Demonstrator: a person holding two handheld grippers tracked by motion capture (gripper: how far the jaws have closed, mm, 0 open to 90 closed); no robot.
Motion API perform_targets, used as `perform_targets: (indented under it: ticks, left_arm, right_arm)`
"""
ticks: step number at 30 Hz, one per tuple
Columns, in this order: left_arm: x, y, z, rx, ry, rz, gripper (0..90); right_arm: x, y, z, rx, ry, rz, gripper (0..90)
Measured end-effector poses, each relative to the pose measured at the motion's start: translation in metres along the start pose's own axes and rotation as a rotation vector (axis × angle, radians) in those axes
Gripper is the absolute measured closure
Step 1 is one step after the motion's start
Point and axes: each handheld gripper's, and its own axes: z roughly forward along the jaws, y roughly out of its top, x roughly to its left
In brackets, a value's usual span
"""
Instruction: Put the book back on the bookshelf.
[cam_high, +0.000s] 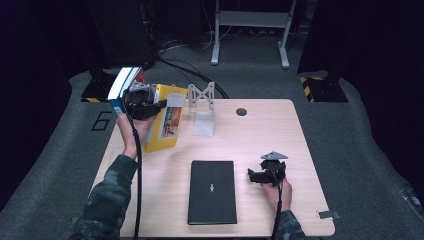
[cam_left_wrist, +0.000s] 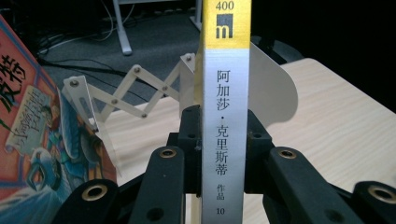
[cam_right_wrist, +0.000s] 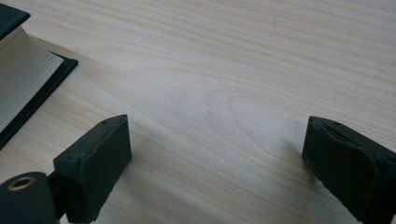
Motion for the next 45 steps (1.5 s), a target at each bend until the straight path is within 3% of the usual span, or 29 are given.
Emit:
perform_targets:
  ticks: [12, 24, 26, 37, 45]
  left_arm:
    - [0.008, 0.004, 0.019, -0.036, 0.039, -0.046, 74.6]
    - [0.01, 0.009, 0.039, -0.039, 0.07, -0.06, 74.6]
    - [0.012, 0.01, 0.041, -0.025, 0.075, -0.047, 74.6]
    - [0.019, 0.007, 0.058, -0.056, 0.115, -0.091, 74.6]
    - [0.019, 0.009, 0.07, -0.076, 0.139, -0.093, 74.5]
  right_arm:
    - [0.0, 0.0, 0.0, -0.002, 0.002, -0.006, 7.6]
    - [0.0, 0.0, 0.0, 0.001, 0.003, -0.003, 7.7]
    - [0.0, 0.0, 0.0, -0.001, 0.004, -0.003, 7.8]
    - [0.0, 0.001, 0.0, -0.001, 0.003, -0.01, 8.0]
    - [0.0, 0.0, 0.0, 0.0, 0.009, -0.016, 8.3]
